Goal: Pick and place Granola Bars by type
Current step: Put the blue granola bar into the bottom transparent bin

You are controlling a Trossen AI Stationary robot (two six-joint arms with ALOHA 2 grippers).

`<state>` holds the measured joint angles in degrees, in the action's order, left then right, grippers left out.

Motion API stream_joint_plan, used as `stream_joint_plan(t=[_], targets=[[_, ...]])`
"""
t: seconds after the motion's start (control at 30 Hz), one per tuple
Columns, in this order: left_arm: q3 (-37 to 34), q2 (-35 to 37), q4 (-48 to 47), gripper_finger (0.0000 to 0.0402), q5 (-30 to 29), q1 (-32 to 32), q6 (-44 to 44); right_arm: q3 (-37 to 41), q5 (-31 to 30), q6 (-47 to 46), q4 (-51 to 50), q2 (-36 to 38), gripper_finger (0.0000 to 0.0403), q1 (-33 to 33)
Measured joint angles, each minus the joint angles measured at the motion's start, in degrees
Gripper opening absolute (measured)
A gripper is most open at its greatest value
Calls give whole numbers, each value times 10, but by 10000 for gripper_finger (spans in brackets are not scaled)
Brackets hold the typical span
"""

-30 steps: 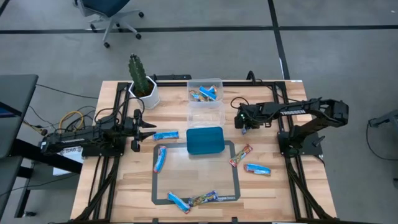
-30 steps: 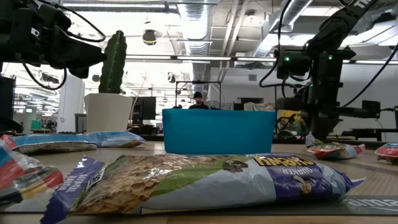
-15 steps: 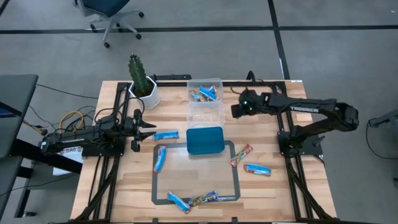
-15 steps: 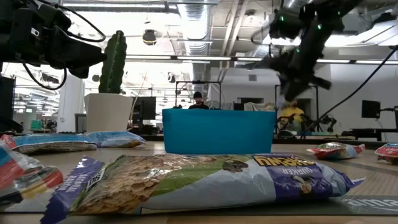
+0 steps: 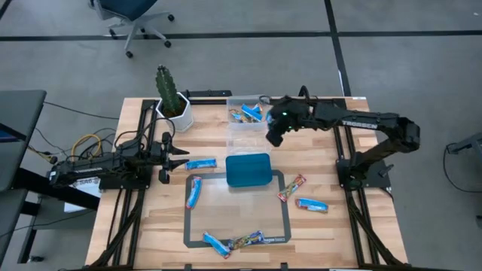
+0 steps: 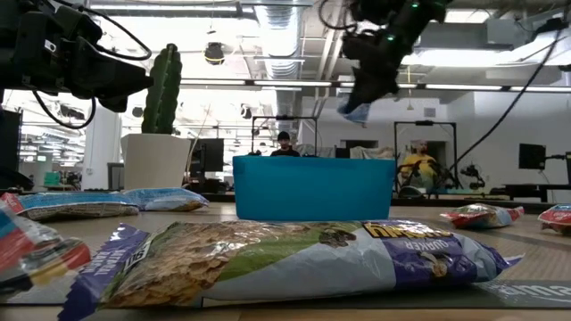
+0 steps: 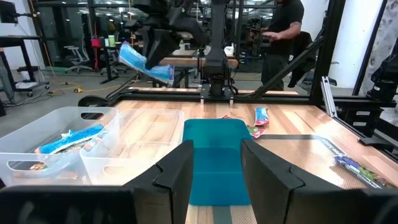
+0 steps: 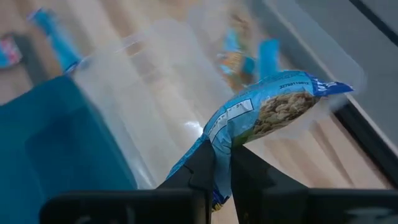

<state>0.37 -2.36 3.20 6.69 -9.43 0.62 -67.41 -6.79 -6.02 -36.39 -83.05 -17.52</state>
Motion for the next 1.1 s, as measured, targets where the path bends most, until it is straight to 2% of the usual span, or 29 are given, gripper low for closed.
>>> stream_joint_plan(t=[0.13, 0.33, 0.47, 0.7, 0.8, 1.1], targets=[[0, 0, 0, 126, -1, 0, 0, -57, 27, 86, -13, -56, 29, 12], [0, 0, 0, 126, -4, 0, 0, -140, 30, 217, -64, -142, 31, 30], [0, 0, -1, 126, -6, 0, 0, -176, 29, 266, -89, -190, 31, 33], [0, 0, -2, 126, -11, 0, 0, -182, 28, 289, -95, -242, 32, 36], [0, 0, -2, 126, -14, 0, 0, -182, 28, 290, -95, -242, 37, 36], [0, 0, -3, 126, -15, 0, 0, -182, 28, 285, -101, -241, 80, 30]])
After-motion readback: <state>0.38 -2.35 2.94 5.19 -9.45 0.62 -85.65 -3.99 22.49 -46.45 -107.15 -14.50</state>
